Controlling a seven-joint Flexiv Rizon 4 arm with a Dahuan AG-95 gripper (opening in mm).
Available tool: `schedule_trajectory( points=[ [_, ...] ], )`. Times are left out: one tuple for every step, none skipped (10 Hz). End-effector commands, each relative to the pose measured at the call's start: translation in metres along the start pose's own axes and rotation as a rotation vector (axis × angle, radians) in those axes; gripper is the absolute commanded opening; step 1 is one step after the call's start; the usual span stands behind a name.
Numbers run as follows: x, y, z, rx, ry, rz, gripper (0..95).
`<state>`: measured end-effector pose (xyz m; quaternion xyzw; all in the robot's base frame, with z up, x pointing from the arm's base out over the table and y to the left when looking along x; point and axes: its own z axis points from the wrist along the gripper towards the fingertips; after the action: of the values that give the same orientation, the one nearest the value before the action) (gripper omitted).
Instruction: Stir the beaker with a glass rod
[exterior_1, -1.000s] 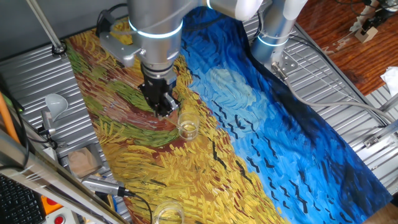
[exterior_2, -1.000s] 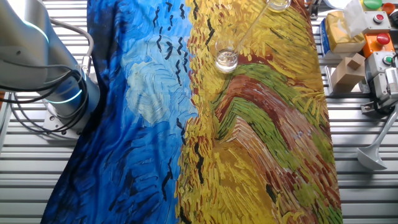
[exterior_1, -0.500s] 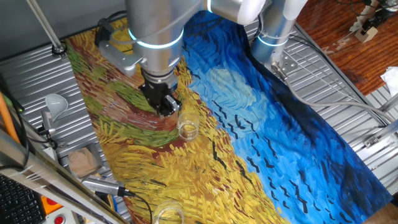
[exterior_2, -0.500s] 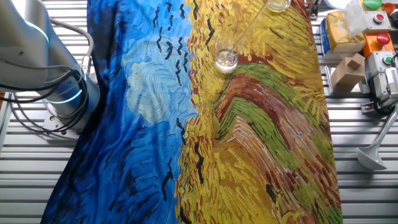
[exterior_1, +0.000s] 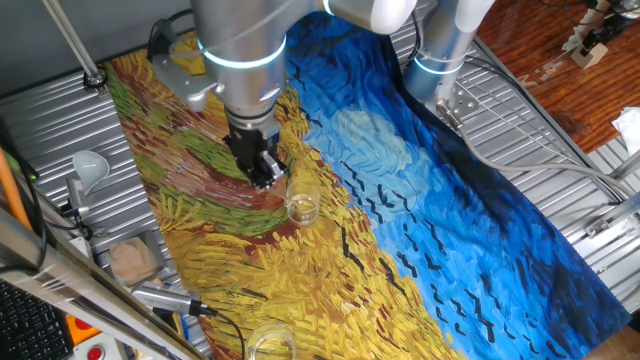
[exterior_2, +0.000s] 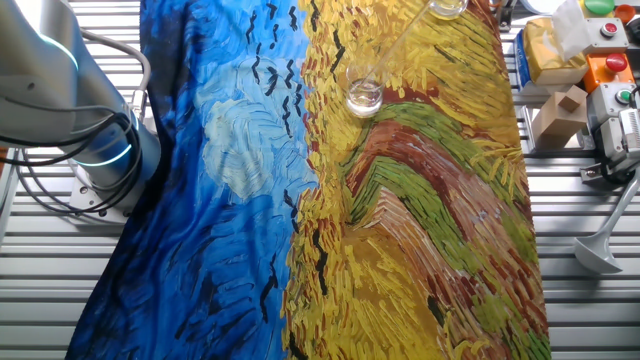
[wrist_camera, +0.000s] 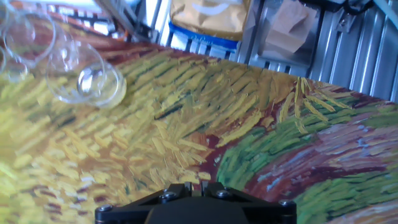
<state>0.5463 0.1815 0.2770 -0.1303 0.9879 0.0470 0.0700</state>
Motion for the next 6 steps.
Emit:
schedule_trajectory(
  points=[
    [-0.002,-0.005,0.0,0.051,0.019,-0.087,0.0],
    [-0.001,-0.008,-0.002,0.08,0.034,-0.116,0.0],
    [0.001,-0.012,-0.004,0.086,0.048,-0.134,0.0],
    [0.003,-0.014,-0.006,0.082,0.061,-0.131,0.0],
    [0.004,-0.015,-0.006,0.073,0.063,-0.112,0.0],
    [0.004,-0.014,-0.006,0.066,0.061,-0.098,0.0]
  ],
)
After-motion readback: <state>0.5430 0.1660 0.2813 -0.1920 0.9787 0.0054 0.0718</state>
